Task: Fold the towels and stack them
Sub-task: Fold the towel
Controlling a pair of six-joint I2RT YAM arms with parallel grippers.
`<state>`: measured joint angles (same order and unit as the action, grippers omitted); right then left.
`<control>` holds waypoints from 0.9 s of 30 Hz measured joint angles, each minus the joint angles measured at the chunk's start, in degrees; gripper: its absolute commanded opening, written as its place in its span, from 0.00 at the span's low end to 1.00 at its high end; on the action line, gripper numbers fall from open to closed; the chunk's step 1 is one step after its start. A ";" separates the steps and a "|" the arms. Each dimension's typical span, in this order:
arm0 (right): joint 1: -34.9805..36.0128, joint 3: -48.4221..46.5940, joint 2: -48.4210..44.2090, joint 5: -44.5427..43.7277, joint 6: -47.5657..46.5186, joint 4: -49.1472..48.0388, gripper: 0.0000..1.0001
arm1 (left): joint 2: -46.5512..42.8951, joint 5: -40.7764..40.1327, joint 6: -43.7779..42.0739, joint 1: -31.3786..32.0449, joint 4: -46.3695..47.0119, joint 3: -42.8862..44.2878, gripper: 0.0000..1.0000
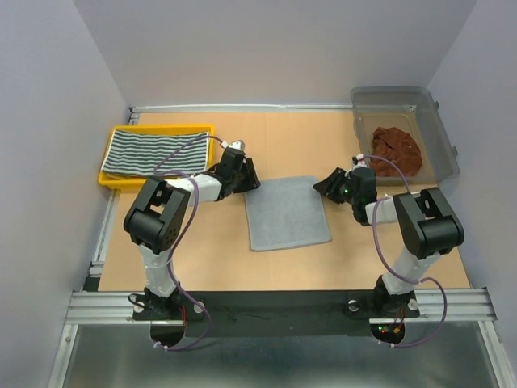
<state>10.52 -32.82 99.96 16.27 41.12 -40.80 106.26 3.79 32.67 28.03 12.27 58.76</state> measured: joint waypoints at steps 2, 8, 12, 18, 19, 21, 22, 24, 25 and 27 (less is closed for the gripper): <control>0.00 -0.42 -3.32 -1.33 -2.73 5.16 0.47 | -0.59 0.24 -1.95 0.00 -1.31 0.33 0.73; -0.04 -14.01 -6.71 -1.55 -18.12 24.65 0.49 | -6.01 -1.40 -6.91 -0.04 -12.74 4.15 0.90; -0.04 -25.51 -5.79 0.81 -32.44 36.33 0.49 | -10.75 -3.74 -12.20 -0.07 -18.36 10.45 0.90; -0.04 -38.86 1.57 9.29 -48.54 46.84 0.48 | -19.12 -5.97 -19.98 -0.42 -21.29 11.23 0.90; -0.04 -39.91 2.64 10.34 -49.75 48.02 0.48 | -20.46 -6.38 -21.51 -0.42 -21.35 10.43 0.90; -0.04 -42.45 5.60 12.83 -52.74 50.64 0.48 | -22.25 -7.13 -24.02 -0.42 -21.57 8.59 0.90; -0.04 -43.58 7.02 13.84 -53.94 51.80 0.48 | -22.99 -7.41 -25.22 -0.42 -21.55 7.45 0.90; -0.02 -45.27 9.64 15.21 -55.78 53.46 0.47 | -23.98 -8.09 -27.21 -0.42 -21.62 5.31 0.90; 0.04 -45.75 10.56 15.67 -56.48 54.07 0.47 | -24.17 -8.63 -28.02 -0.42 -21.62 4.28 0.90; 0.26 -46.66 12.52 16.24 -57.99 55.78 0.47 | -24.15 -9.33 -28.96 -0.42 -21.70 3.32 0.90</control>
<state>10.79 -79.48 112.49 32.51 -16.86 14.98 82.11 -5.54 3.70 27.62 -9.43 62.08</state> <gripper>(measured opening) 0.474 0.899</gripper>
